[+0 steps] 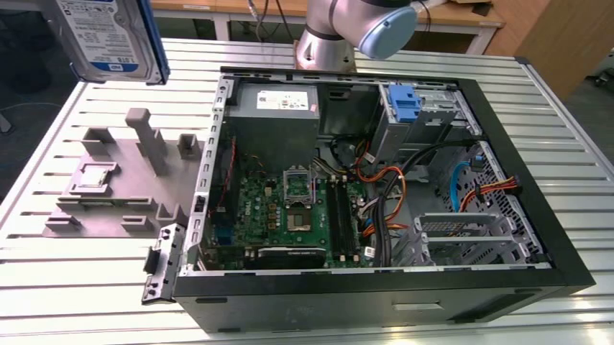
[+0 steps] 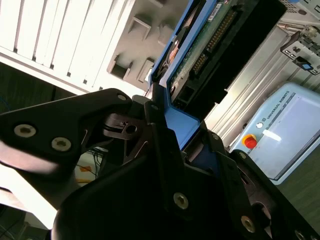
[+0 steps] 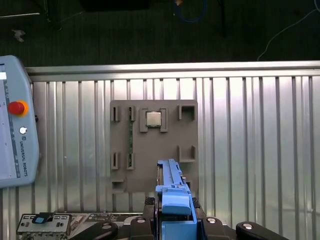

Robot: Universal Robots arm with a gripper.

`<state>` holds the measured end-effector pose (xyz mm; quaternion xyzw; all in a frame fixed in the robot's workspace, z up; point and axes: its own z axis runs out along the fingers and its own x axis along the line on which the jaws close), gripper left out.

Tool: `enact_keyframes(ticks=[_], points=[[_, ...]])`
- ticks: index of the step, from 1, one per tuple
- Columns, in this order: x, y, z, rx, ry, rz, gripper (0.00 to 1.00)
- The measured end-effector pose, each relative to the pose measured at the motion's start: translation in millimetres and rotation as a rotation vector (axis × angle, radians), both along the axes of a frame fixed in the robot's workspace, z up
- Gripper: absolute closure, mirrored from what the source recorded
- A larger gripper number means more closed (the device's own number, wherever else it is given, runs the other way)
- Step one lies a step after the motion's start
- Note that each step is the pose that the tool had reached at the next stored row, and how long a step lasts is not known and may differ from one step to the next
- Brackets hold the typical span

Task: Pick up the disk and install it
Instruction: 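Pick up the disk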

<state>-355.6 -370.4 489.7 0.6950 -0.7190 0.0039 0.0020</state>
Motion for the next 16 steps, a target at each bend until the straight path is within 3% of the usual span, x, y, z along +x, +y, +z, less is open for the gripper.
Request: enact_keyframes(ticks=[6, 16], points=[[7.8, -2.1, 0.0, 0.0, -0.0001, 0.0, 0.63], [28.4, -6.4, 0.0, 0.0, 0.0, 0.0, 0.63]])
